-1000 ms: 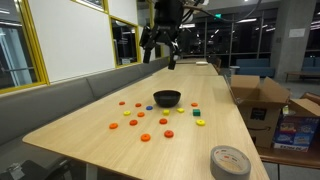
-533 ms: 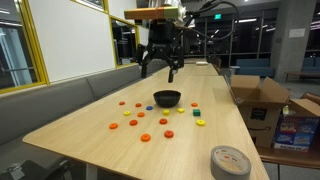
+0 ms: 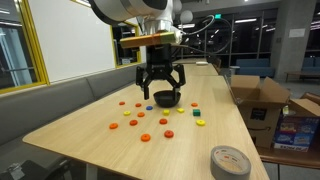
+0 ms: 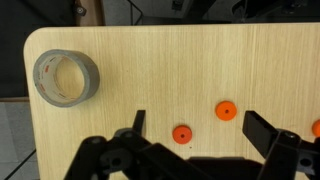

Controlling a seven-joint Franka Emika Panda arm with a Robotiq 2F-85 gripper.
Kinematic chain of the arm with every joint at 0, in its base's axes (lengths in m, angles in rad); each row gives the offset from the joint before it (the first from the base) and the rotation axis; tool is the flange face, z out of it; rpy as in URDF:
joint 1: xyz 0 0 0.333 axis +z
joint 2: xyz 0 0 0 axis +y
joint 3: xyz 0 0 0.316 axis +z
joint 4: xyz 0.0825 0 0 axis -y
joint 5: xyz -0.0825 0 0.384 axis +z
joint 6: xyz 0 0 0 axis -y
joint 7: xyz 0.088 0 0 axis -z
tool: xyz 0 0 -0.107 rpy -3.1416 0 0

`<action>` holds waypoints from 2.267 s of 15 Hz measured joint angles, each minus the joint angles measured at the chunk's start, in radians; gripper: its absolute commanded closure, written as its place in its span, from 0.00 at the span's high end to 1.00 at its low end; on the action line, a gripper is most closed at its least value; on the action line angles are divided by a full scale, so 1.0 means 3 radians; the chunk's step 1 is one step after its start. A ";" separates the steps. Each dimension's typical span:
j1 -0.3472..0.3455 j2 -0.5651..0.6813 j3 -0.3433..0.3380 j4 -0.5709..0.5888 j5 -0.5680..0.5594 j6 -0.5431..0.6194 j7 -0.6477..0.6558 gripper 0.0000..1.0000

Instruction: Put four round orange blocks in the black bowl

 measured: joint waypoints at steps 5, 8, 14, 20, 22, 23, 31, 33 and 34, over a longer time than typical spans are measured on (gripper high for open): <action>0.0012 0.0231 0.0116 -0.0034 -0.0262 0.0205 0.0570 1.00; 0.0066 0.0422 0.0184 -0.0033 -0.0262 0.0328 0.0800 1.00; 0.0180 0.0810 0.0226 -0.0021 -0.0076 0.0748 0.1061 1.00; 0.0207 0.1055 0.0351 -0.0020 0.0625 0.1137 0.0892 1.00; 0.0207 0.1097 0.0391 -0.0024 0.0815 0.1237 0.0781 1.00; 0.0207 0.1119 0.0408 -0.0024 0.0894 0.1270 0.0727 1.00; 0.0188 0.1298 0.0437 -0.0055 0.1023 0.1443 0.0556 1.00; 0.0174 0.1337 0.0437 -0.0060 0.1023 0.1488 0.0540 1.00; 0.0166 0.1355 0.0436 -0.0060 0.1023 0.1501 0.0530 1.00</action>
